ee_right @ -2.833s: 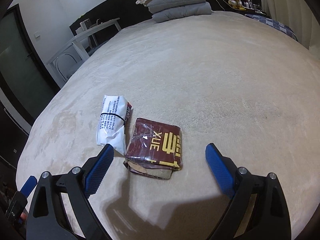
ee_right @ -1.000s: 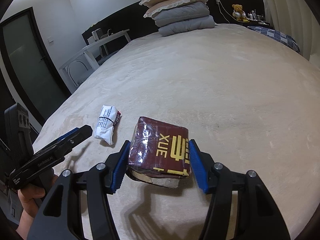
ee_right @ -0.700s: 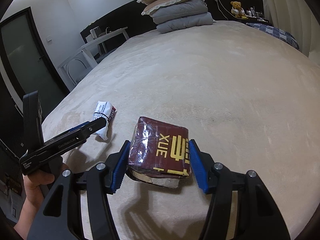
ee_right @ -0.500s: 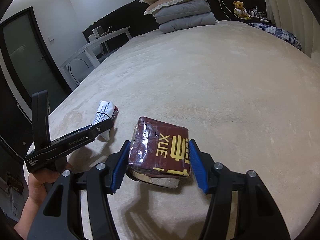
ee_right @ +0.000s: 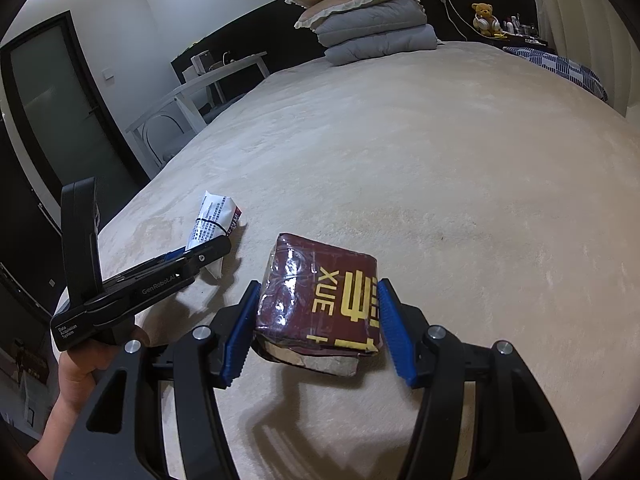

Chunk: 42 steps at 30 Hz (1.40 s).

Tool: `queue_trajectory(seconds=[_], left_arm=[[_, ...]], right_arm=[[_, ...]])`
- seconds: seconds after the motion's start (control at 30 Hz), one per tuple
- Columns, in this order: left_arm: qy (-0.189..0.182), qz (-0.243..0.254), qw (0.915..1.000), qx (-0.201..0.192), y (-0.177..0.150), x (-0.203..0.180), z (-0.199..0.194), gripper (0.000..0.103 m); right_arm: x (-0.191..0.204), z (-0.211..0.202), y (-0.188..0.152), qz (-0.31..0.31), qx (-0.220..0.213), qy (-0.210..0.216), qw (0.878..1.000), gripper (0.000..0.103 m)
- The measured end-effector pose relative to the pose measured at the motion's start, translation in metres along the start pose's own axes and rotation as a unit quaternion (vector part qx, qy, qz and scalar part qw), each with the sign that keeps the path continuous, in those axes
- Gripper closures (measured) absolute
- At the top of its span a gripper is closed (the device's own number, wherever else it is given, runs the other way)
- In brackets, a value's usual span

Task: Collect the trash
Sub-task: 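Grasp the white packet with the left tool while the right tool holds the maroon wrapper, then carry the white packet and maroon wrapper down over the black bin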

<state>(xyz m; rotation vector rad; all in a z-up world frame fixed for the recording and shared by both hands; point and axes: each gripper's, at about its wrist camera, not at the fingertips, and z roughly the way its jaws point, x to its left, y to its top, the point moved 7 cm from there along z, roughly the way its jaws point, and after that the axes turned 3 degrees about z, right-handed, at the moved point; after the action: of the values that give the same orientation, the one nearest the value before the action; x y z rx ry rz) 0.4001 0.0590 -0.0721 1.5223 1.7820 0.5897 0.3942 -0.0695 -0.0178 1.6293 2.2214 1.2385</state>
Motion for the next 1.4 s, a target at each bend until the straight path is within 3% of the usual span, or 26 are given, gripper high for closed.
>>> queue_trajectory(seconds=[0.6,1.03,1.4], left_arm=[[-0.034,0.001,0.9977,-0.059,-0.022,-0.007,-0.097,0.066],[-0.080,0.010,0.9930,-0.087,-0.080,-0.027,-0.171,0.066],[-0.095,0.026,0.9919,-0.080,-0.132,-0.055,-0.208,0.066]], right_arm=[[0.026,-0.031,-0.025,0.013,-0.021,0.031,0.999,0.045],[0.045,-0.073,-0.069,0.005,-0.051,0.053,0.997,0.044],[0.057,-0.127,-0.127,0.003,-0.069,0.055,0.996,0.044]])
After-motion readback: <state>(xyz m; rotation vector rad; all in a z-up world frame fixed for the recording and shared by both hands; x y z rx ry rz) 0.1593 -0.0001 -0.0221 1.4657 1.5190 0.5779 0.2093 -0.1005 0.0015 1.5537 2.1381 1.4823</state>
